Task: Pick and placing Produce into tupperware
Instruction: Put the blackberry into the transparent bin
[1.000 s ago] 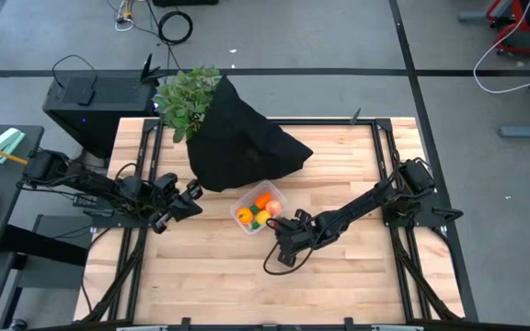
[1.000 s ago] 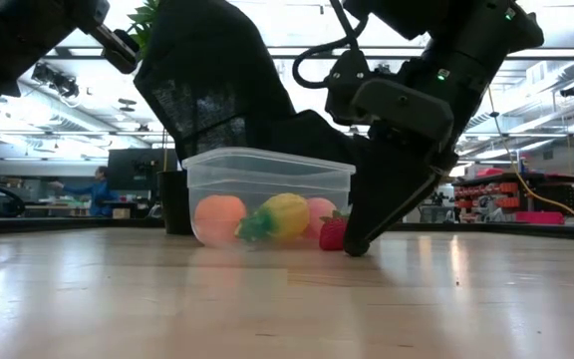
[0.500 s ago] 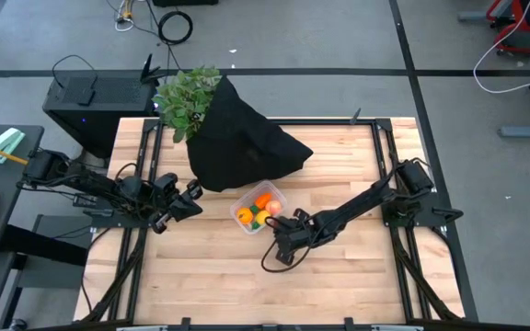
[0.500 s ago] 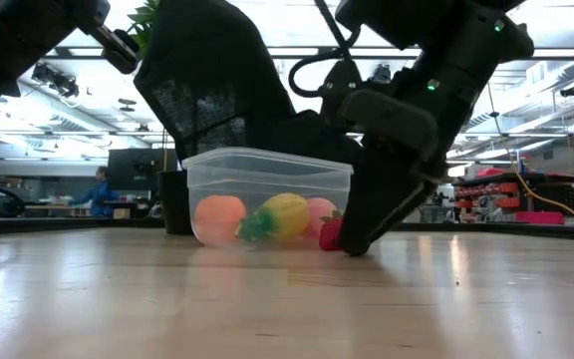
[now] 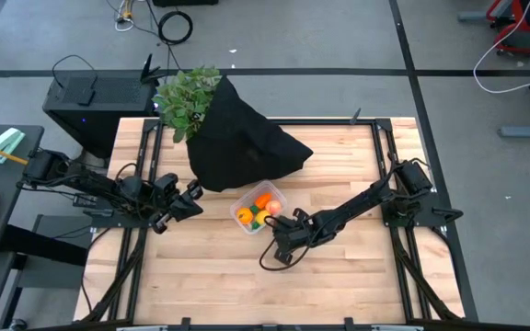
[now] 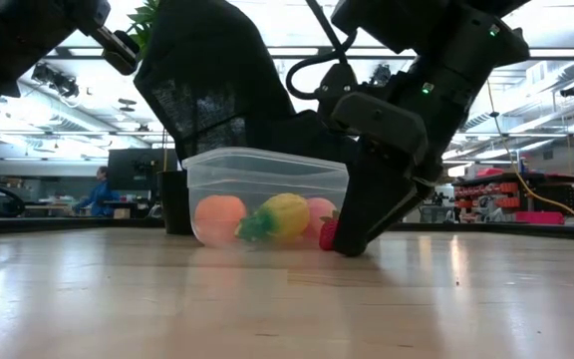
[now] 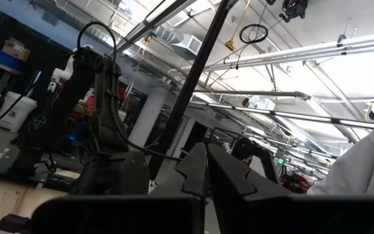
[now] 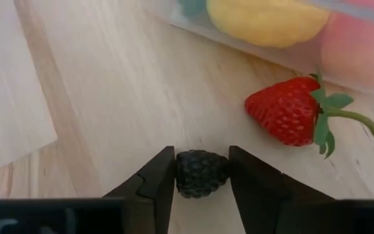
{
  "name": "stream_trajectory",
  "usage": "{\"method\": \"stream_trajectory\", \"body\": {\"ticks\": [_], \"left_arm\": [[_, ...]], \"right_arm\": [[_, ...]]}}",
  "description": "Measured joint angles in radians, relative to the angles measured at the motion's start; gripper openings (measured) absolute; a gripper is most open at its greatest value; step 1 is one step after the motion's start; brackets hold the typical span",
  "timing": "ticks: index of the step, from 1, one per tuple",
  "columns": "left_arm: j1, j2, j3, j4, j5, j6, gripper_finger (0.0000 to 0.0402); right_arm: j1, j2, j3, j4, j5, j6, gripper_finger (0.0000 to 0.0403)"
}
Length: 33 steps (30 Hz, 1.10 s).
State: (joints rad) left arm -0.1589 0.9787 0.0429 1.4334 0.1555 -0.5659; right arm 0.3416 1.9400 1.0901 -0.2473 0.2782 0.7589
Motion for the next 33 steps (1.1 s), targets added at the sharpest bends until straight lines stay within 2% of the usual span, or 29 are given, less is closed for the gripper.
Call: {"method": "stream_trajectory", "body": {"ticks": [7,11,15,20,23,28,33], "left_arm": [[0.000,0.000,0.000,-0.001,0.000,0.000,0.0014],[0.000,0.000,0.000,-0.003,0.000,-0.001,0.0009],[0.000,0.000,0.000,-0.003,0.000,-0.001,0.0015],[0.000,0.000,0.000,-0.004,0.000,-0.001,0.0026],[0.000,0.000,0.000,-0.004,0.000,-0.001,0.0024],[0.000,0.000,0.000,-0.006,0.000,-0.001,0.0013],[0.000,0.000,0.000,-0.006,0.000,-0.003,0.0011]], "right_arm": [[0.000,-0.003,0.005,-0.002,-0.017,-0.009,0.0132],[0.002,-0.006,0.041,-0.017,-0.064,-0.063,0.0136],[0.006,-0.008,0.115,-0.074,-0.124,-0.130,0.0132],[0.016,-0.008,0.244,-0.148,-0.128,-0.243,0.0131],[0.012,-0.010,0.321,-0.170,-0.099,-0.318,0.0133],[-0.022,-0.010,0.399,-0.192,0.010,-0.435,0.0132],[-0.091,-0.010,0.406,-0.219,0.074,-0.421,0.0132]]}}
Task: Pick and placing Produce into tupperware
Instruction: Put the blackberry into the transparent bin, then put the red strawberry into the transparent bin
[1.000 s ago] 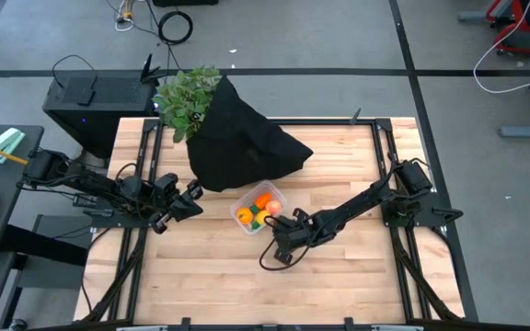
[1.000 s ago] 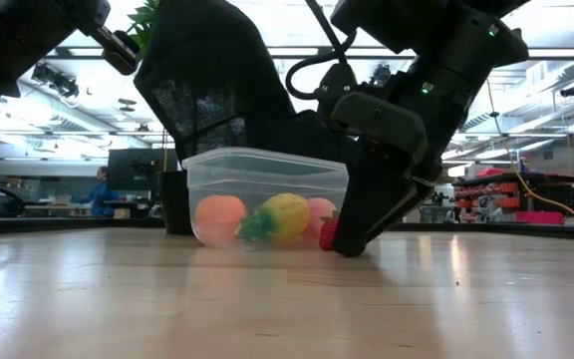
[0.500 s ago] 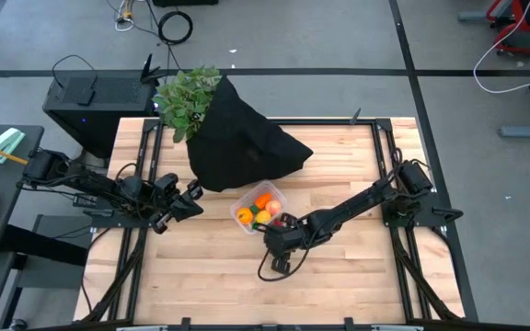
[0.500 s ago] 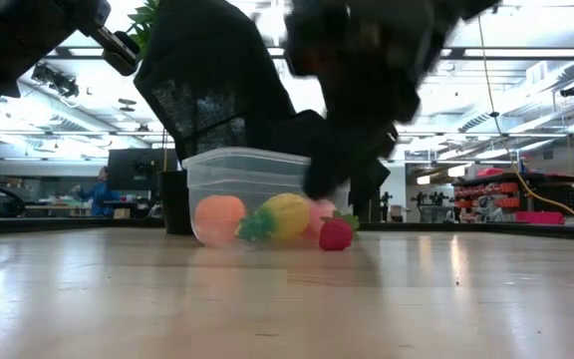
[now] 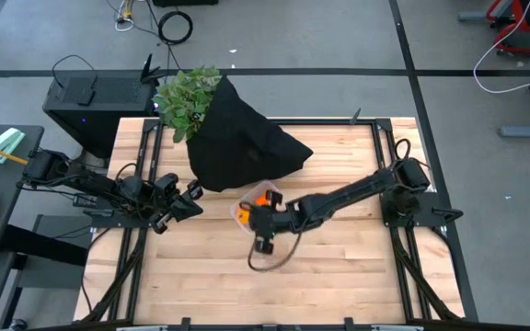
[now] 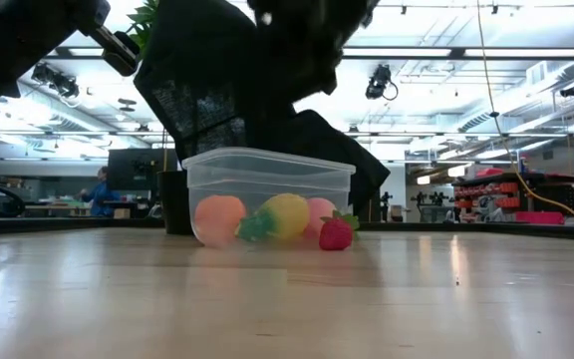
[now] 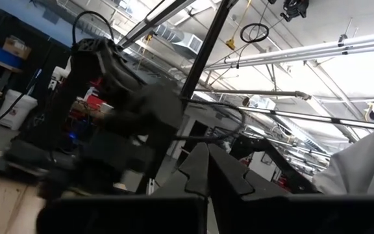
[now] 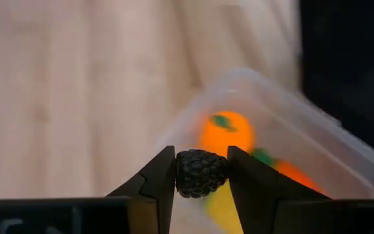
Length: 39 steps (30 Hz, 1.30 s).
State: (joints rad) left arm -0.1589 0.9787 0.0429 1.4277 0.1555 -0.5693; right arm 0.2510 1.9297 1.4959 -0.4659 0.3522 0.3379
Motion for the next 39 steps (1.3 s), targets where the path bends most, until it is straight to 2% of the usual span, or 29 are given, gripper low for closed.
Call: {"method": "stream_trajectory", "body": {"ticks": [4,7,10,13,25,35,39], "left_arm": [[0.000,0.000,0.000,0.000,0.000,-0.003,0.0019],[0.000,0.000,0.000,0.000,0.000,-0.015,0.0024],[0.000,0.000,0.000,-0.002,0.003,-0.023,0.0022],[0.000,0.000,0.000,-0.002,0.007,-0.024,0.0016],[0.000,0.000,0.000,-0.002,0.007,-0.021,0.0022],[0.000,0.000,0.000,-0.005,0.007,-0.022,0.0013],[0.000,0.000,0.000,-0.007,0.007,-0.022,0.0020]], "right_arm": [[-0.072,0.000,0.000,-0.005,-0.018,0.072,0.0132],[-0.115,0.000,-0.001,0.031,-0.095,0.082,0.0133],[-0.126,0.000,-0.001,0.033,-0.154,0.078,0.0137],[-0.123,0.000,-0.001,0.033,-0.170,0.055,0.0146],[-0.116,0.000,-0.001,0.024,-0.174,0.071,0.0191],[-0.059,-0.012,-0.002,-0.205,-0.178,0.178,0.0183],[-0.021,-0.074,-0.002,-0.286,-0.102,0.243,0.0176]]}}
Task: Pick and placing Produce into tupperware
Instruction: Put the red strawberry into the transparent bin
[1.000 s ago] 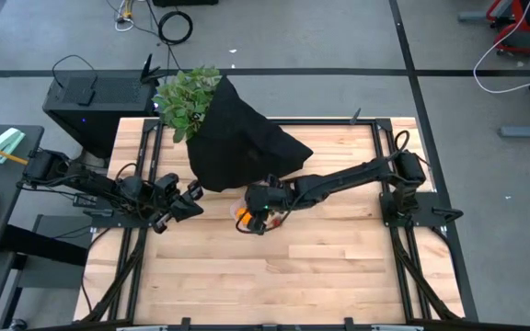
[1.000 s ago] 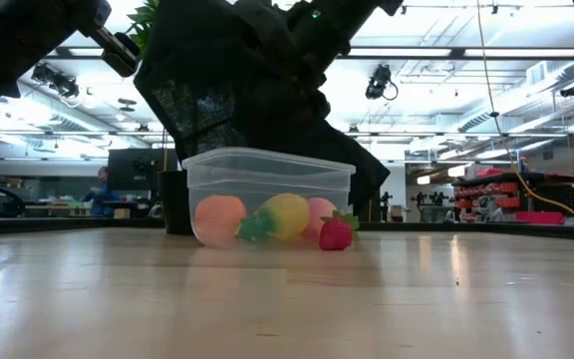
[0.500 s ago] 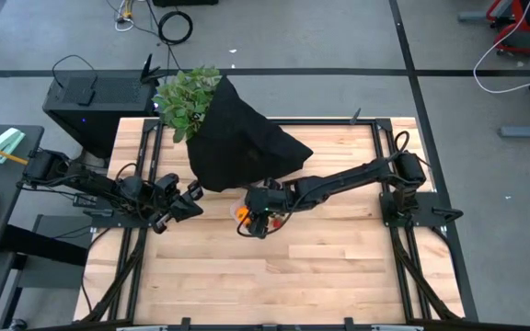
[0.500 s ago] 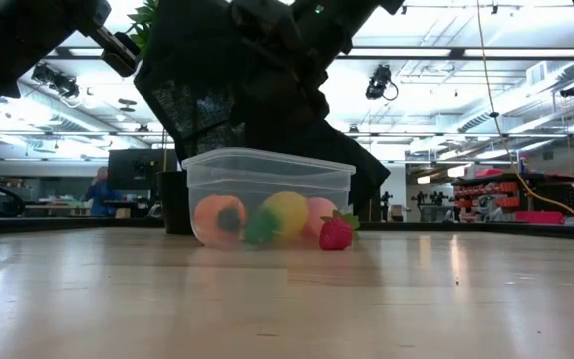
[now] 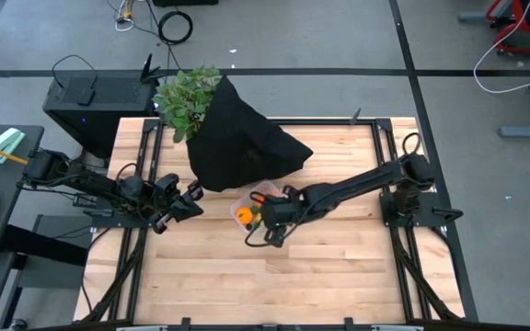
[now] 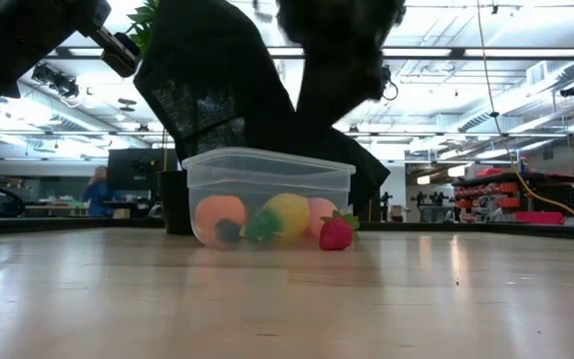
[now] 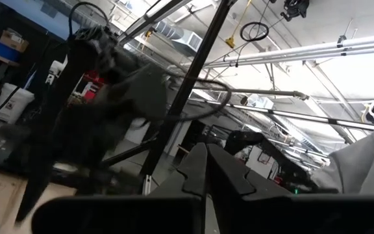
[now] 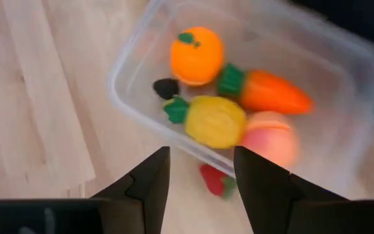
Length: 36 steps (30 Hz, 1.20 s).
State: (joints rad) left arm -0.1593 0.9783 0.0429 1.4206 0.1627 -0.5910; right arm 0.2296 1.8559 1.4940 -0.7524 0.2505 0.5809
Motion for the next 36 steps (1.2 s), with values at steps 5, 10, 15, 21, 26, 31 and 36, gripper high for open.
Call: {"method": "stream_trajectory", "body": {"ticks": [5,10,15,21,26,31,36], "left_arm": [[0.000,0.001,0.000,-0.006,0.000,0.001,0.0021],[0.000,0.000,0.000,-0.006,0.000,0.001,0.0013],[0.000,0.001,0.000,-0.006,0.000,0.000,0.0016],[0.000,0.001,0.000,-0.006,0.000,0.000,0.0022],[0.000,0.001,0.000,-0.006,0.000,-0.001,0.0015],[0.000,0.001,0.000,-0.005,0.000,-0.024,0.0013],[0.000,0.001,0.000,-0.005,0.000,-0.027,0.0020]], "right_arm": [[0.060,-0.109,-0.015,-0.105,0.167,0.139,0.0166],[0.121,-0.189,-0.168,-0.113,0.267,0.443,0.0164],[0.164,-0.266,-0.416,0.095,0.268,0.756,0.0164],[0.159,-0.357,-0.676,0.482,0.264,0.807,0.0162],[0.107,-0.419,-0.832,0.630,0.110,0.754,0.0162],[0.042,-0.446,-0.935,0.788,-0.025,0.751,0.0162],[-0.023,-0.410,-0.939,0.838,-0.096,0.715,0.0164]]}}
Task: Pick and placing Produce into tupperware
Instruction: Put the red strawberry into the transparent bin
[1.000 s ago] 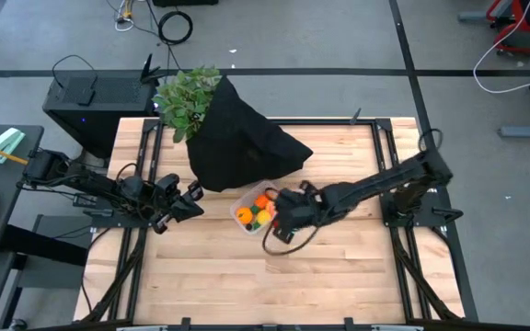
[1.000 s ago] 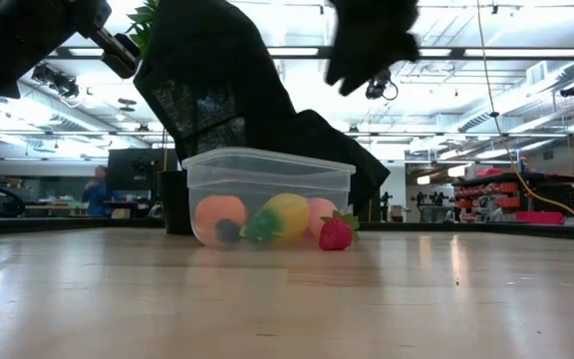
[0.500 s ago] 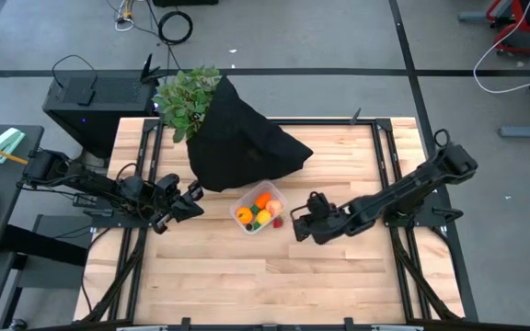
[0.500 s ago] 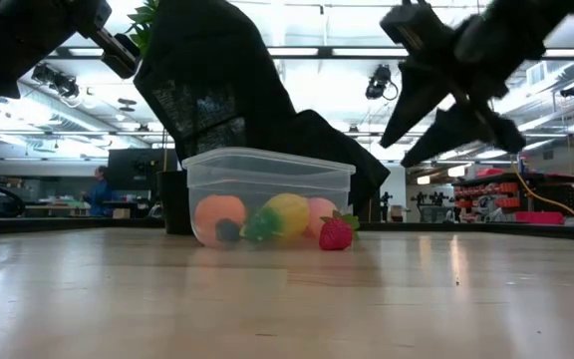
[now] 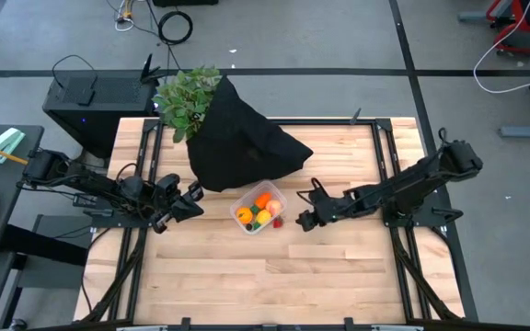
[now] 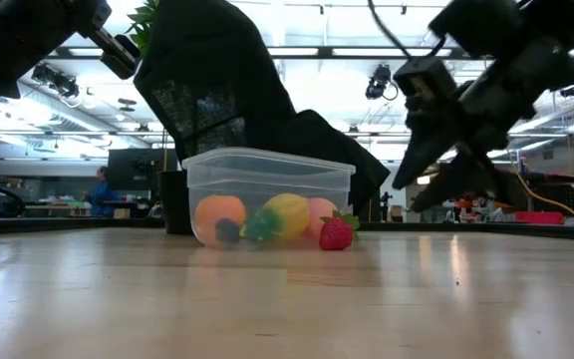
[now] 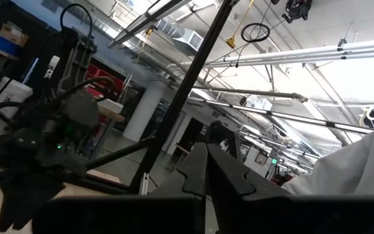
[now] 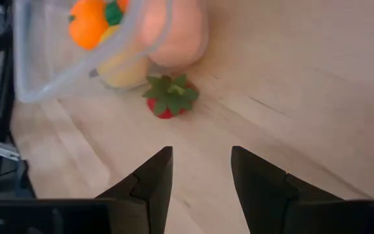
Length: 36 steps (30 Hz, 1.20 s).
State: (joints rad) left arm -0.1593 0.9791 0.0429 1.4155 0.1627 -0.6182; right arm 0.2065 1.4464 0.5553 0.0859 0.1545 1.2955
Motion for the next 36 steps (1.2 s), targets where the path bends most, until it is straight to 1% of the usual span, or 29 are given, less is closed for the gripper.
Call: {"method": "stream_trajectory", "body": {"ticks": [5,8,18,26,36], "left_arm": [[0.000,0.000,0.000,0.000,0.000,0.000,0.0014],[0.000,0.000,0.000,0.000,0.000,0.000,0.0010],[0.000,0.000,0.000,0.000,0.000,0.000,0.0022],[0.000,0.000,0.000,0.000,0.000,0.000,0.0010],[0.000,0.000,0.000,0.000,0.000,0.000,0.0022]], "right_arm": [[-0.054,0.039,0.002,0.066,-0.093,-0.064,0.0165],[-0.070,0.052,0.002,0.101,-0.100,-0.095,0.0165],[-0.073,0.127,0.003,0.199,-0.022,-0.112,0.0164],[-0.067,0.196,0.003,0.303,-0.022,-0.093,0.0162],[-0.053,0.201,0.003,0.309,-0.018,-0.084,0.0160]]}}
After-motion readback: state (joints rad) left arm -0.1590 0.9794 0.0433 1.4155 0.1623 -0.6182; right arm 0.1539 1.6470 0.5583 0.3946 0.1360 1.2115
